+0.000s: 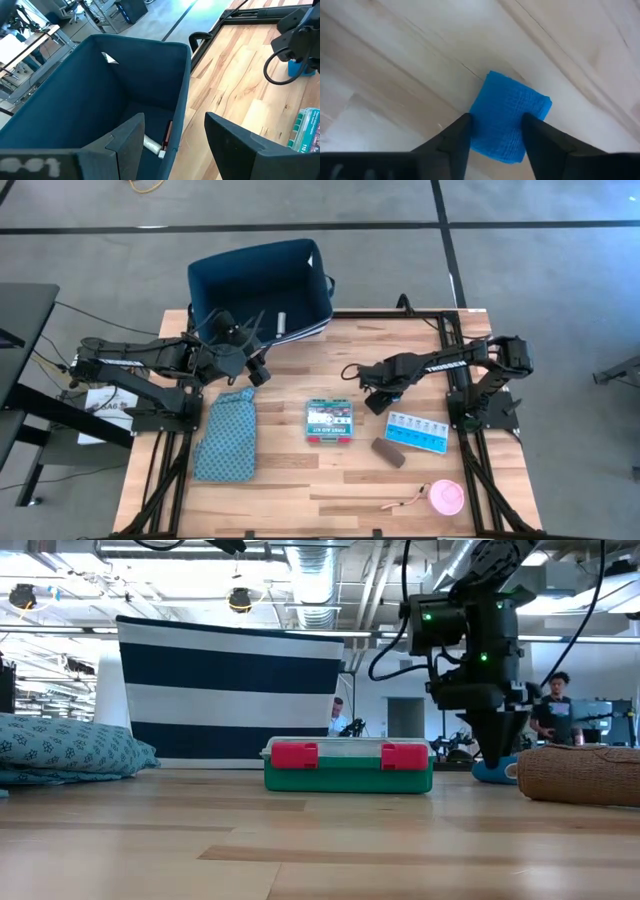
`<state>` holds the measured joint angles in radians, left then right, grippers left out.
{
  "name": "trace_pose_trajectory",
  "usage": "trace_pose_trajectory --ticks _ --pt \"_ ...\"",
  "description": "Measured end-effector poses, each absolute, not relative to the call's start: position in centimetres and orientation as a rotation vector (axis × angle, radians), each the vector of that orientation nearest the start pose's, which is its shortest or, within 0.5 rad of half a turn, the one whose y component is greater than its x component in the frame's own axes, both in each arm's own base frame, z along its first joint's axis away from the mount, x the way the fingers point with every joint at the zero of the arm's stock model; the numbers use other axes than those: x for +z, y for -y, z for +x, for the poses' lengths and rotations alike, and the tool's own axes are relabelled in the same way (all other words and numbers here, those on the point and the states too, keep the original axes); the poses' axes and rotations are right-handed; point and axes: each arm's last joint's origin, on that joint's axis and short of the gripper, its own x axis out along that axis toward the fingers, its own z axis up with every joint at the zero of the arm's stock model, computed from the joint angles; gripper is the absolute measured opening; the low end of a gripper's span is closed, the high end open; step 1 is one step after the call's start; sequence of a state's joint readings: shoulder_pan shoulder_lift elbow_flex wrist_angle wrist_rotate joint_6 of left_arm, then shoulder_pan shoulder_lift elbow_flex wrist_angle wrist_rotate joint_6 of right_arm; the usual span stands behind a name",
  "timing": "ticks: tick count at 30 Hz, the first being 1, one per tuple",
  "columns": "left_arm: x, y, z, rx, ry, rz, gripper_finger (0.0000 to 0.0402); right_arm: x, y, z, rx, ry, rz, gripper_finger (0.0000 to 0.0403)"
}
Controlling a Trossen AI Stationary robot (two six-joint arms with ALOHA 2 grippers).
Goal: Pick & place medical supplies in basket/bin
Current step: Put the blue bandage into the blue bin
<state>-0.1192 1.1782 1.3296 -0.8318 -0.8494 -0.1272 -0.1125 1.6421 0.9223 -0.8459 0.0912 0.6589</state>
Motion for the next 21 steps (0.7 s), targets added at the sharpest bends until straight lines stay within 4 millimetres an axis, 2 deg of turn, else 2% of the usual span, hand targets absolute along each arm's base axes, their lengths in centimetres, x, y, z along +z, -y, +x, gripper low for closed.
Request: trace_pose_trajectory --ticks 6,13,16,21 --pt "38.9 0.5 22.1 0.737 -0.568 0.206 0.0199 15.5 2.3 27.2 -0.600 -1.365 0.474 0.0082" --pt "38.9 0.5 22.1 0.737 -0.568 0.206 0.0199 16.7 0.2 28.7 -0.448 -1.327 0.433 0.0012" --pt "38.9 0.5 22.1 0.737 -0.568 0.206 0.0199 18.2 -0.5 29.8 -0.395 -1.270 0.401 0.0006" --pt "38.9 0.5 22.1 0.736 -0.568 0.206 0.0199 19.1 -1.2 30.1 -0.334 -1.294 0.322 0.0022"
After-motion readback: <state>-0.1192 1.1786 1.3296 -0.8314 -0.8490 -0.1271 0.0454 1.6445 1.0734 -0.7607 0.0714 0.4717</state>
